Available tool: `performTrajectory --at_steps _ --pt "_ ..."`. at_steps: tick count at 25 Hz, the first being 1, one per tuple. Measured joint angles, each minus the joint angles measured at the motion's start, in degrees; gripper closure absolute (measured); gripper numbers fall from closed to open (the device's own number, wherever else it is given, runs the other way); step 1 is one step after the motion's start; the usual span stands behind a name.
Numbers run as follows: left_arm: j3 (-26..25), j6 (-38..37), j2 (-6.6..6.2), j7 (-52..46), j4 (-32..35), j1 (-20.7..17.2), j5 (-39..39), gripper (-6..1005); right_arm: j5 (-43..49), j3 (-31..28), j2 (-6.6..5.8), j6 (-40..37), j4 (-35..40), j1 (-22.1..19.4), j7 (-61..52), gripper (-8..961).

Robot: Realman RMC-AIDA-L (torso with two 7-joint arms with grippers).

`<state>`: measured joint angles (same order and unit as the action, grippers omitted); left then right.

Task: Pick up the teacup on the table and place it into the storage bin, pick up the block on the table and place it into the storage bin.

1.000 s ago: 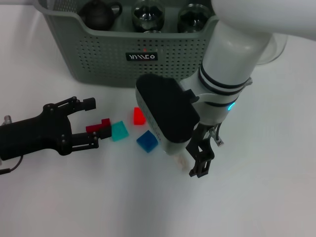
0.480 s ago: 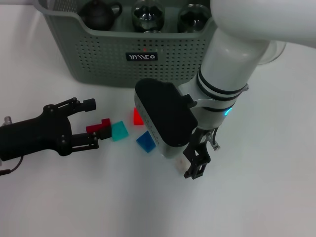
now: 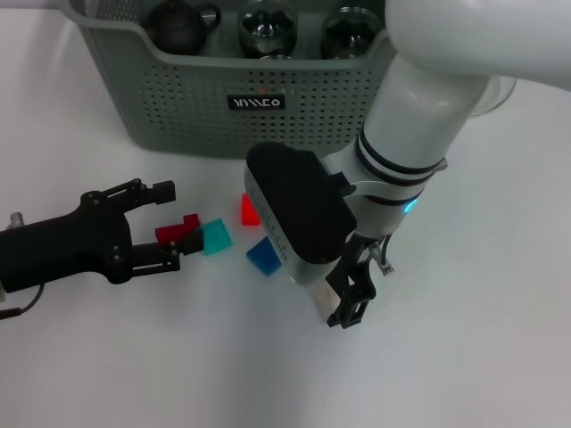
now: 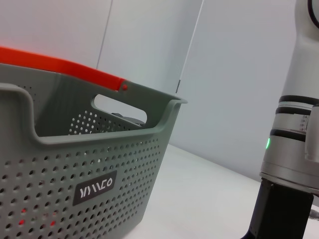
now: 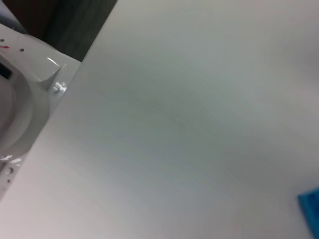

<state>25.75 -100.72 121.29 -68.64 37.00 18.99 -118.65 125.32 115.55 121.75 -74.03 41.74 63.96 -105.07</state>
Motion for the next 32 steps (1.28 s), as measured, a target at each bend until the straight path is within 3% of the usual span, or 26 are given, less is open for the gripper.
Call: performTrajectory --at_steps 11,24,32 --pt "0.0 0.0 0.08 0.0 0.0 0.0 0.0 114 -0.17 0.03 -0.02 0.45 -0.88 0.05 -0.55 129" --pt "0.0 0.0 0.08 -0.01 0.0 -0.09 0.0 114 -0.03 0.02 -0.07 0.99 -0.96 0.07 -1.43 417" --pt "0.0 -0.01 0.04 0.0 0.0 -0.09 0.0 113 0.05 -0.62 -0.63 -1.05 0.0 0.36 -3.05 509"
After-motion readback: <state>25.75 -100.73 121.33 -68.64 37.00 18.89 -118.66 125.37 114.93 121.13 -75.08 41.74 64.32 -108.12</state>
